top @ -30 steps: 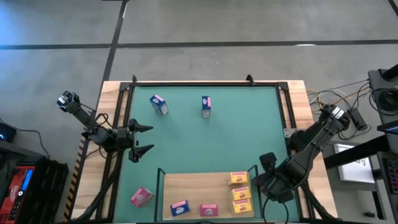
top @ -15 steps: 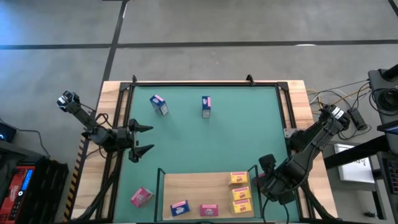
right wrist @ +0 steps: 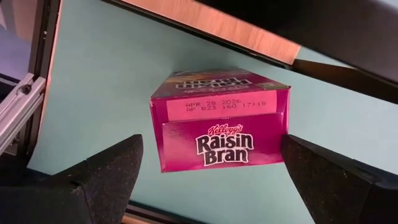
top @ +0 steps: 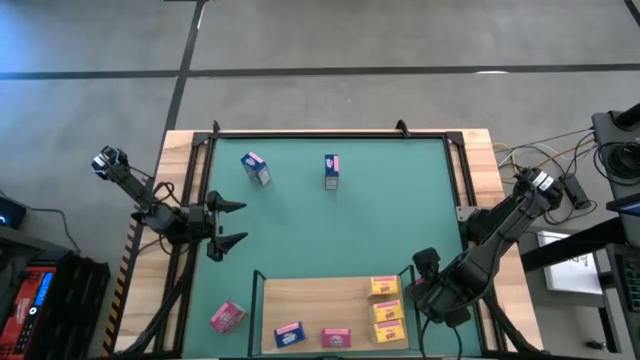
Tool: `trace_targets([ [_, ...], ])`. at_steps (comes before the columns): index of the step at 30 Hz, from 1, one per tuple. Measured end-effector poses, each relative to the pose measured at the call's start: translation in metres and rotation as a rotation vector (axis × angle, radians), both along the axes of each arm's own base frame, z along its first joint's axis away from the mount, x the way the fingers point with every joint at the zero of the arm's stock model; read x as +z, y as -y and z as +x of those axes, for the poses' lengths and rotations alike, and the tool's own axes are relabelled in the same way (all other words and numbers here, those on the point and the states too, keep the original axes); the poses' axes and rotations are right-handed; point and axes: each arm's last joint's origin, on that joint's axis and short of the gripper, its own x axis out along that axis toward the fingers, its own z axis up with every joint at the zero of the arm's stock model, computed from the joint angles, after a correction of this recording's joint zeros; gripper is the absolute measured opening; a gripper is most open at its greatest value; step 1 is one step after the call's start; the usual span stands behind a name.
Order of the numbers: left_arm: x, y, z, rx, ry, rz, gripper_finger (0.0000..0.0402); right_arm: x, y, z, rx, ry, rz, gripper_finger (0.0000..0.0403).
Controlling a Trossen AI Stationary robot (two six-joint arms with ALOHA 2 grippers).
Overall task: Stack cereal on shelf
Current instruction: Put the right violet cereal box on the shelf aligned with the other violet cereal box
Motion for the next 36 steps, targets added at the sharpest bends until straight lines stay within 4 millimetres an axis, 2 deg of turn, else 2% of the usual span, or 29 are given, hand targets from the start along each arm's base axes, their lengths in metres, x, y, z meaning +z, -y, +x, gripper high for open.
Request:
trace_targets([
  [36, 0.0, 0.0, 0.0, 0.0, 0.0, 0.0, 0.0384, 0.014, 0.007, -0.006, 0.011, 0.08, 0.041, 0.0371],
])
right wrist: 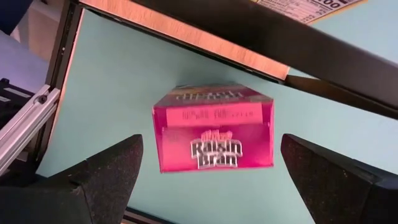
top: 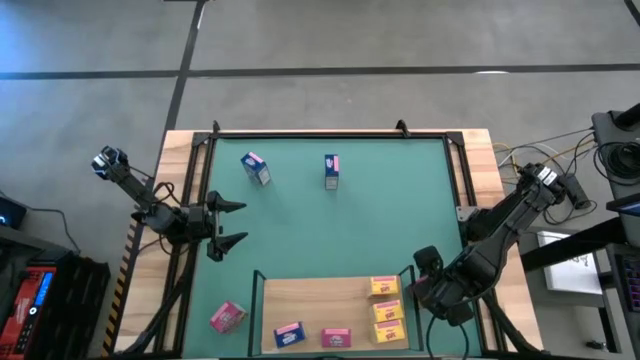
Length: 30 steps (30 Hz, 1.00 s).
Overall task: Stack cereal on shelf
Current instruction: Put the right violet cereal box on the shelf aligned with the other violet cereal box
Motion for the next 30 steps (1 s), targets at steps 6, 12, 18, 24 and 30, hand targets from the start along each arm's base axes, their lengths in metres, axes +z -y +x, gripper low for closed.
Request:
trace_targets([
  [6, 0.0, 0.0, 0.0, 0.0, 0.0, 0.0, 0.0384, -0.013, -0.001, 0.001, -0.002, 0.021, -0.003, 0.0371],
  [12, 0.0, 0.0, 0.0, 0.0, 0.0, 0.0, 0.0384, -0.027, 0.0, 0.001, -0.009, 0.024, 0.006, 0.0371],
  [18, 0.0, 0.0, 0.0, 0.0, 0.0, 0.0, 0.0384, -0.033, 0.003, -0.002, -0.013, 0.023, 0.003, 0.0371],
  [24, 0.0, 0.0, 0.0, 0.0, -0.002, 0.002, 0.0384, -0.031, 0.002, -0.001, -0.013, 0.044, 0.025, 0.0371],
  [30, 0.0, 0.0, 0.0, 0.0, -0.002, 0.002, 0.0384, -0.034, 0.002, -0.001, -0.005, 0.047, 0.013, 0.037],
])
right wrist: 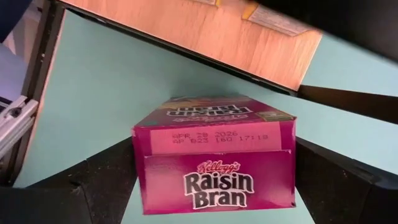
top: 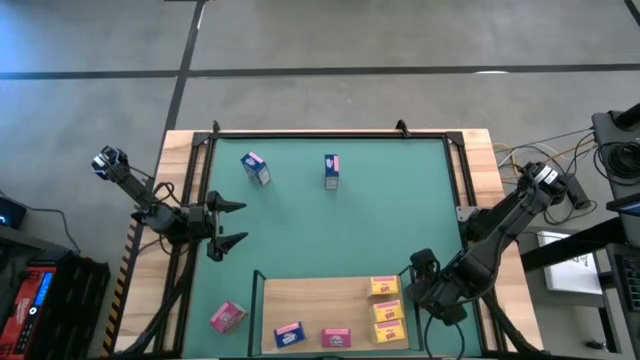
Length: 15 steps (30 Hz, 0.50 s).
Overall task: Stack cereal on shelf
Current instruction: Put the right violet cereal box on the shelf aligned with the other violet cereal box
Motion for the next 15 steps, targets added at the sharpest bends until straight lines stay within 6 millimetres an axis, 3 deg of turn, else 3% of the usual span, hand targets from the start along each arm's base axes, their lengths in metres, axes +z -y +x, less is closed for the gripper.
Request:
trace_targets([
  [15, 0.0001, 0.0, 0.0, 0.0, 0.0, 0.0, 0.0384, -0.0043, 0.0064, -0.0009, -0.048, 0.02, -0.086, 0.0281],
])
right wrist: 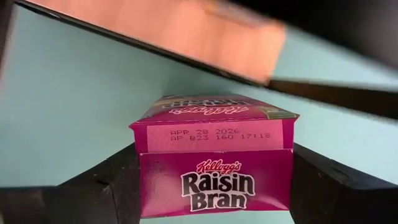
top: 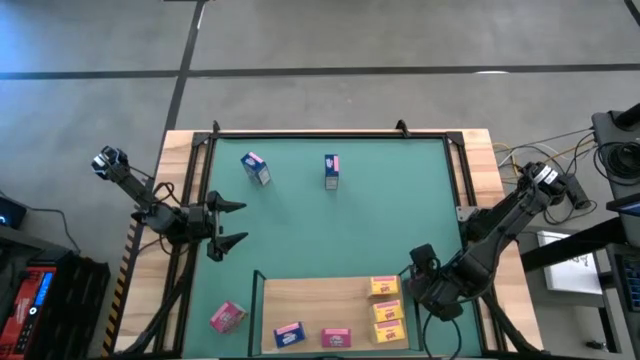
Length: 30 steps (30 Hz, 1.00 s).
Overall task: Stack cereal on shelf
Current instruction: Put the right violet cereal box on the shelf aligned with the other violet cereal box
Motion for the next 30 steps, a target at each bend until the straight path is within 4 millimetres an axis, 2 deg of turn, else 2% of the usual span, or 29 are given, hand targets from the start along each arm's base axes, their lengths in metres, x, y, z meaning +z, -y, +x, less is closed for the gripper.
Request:
trace_targets([
  [4, 0.0, 0.0, 0.0, 0.0, 0.0, 0.0, 0.0384, 0.004, 0.012, -0.005, -0.082, -0.046, -0.032, 0.0295],
  [9, 0.0, 0.0, 0.0, 0.0, 0.0, 0.0, 0.0384, 0.019, 0.03, -0.01, -0.163, -0.035, -0.011, 0.0318],
  [20, 0.0, 0.0, 0.0, 0.0, 0.0, 0.0, 0.0384, 0.056, 0.093, -0.017, -0.41, 0.233, -0.114, 0.0326],
  [24, 0.0, 0.0, 0.0, 0.0, 0.0, 0.0, 0.0384, 0.06, 0.106, -0.01, -0.428, 0.299, -0.133, 0.0327],
  [30, 0.0, 0.0, 0.0, 0.0, 0.0, 0.0, 0.0384, 0.055, 0.121, 0.014, -0.397, 0.33, -0.168, 0.0327],
])
